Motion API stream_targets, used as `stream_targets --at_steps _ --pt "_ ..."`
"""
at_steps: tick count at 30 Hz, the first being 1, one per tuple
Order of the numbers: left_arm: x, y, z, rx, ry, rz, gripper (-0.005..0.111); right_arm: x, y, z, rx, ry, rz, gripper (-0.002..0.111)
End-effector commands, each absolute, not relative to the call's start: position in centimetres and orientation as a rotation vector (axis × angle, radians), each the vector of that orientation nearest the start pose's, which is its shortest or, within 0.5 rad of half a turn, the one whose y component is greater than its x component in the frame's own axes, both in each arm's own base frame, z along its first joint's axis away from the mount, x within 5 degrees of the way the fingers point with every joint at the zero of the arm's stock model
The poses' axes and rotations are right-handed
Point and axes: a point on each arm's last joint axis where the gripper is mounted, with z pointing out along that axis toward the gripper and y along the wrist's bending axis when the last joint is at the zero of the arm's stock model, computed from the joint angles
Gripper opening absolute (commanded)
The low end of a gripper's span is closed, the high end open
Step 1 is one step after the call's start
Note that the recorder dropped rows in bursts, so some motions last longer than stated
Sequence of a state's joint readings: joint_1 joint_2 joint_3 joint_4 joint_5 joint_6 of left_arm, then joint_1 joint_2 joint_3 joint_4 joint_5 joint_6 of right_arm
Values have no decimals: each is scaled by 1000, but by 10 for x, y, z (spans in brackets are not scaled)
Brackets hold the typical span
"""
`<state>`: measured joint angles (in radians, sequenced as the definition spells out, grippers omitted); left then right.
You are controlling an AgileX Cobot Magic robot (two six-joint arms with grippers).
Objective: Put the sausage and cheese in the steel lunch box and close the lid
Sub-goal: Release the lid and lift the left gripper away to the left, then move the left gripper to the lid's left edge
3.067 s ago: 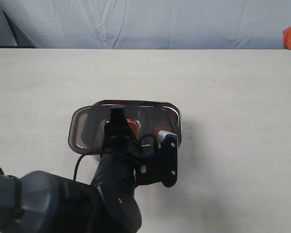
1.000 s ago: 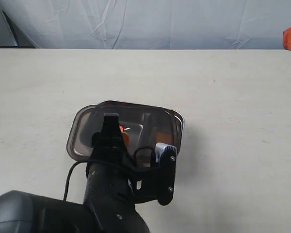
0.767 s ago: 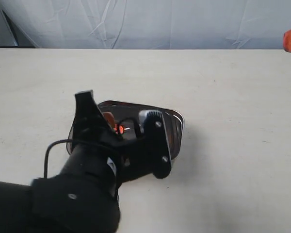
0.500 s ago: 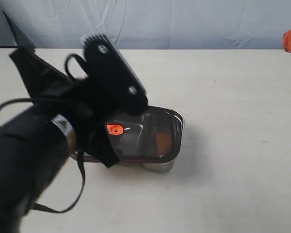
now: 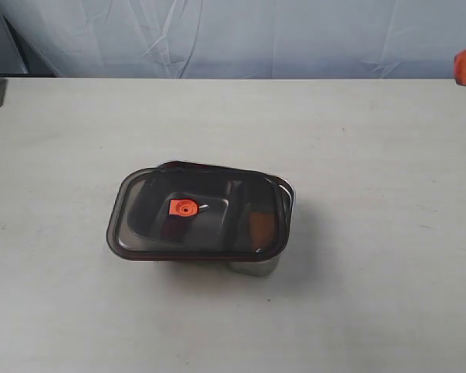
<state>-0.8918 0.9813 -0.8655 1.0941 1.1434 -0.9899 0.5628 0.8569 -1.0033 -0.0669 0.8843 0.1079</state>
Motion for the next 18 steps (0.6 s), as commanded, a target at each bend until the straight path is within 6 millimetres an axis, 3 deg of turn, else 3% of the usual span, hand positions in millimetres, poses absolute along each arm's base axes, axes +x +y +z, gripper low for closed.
stream_targets --at_steps 1,6,11,18 --pt "167 -54 335 221 2322 407 0 133 78 389 -514 2156 297 46" --pt "174 -45 303 281 2702 142 0 133 80 391 -503 2143 336 46" --pt "187 -64 284 302 2838 -271 0 132 81 390 -502 2153 355 46" --pt "209 -75 252 266 2984 -352 0 131 81 389 -513 2167 347 46"
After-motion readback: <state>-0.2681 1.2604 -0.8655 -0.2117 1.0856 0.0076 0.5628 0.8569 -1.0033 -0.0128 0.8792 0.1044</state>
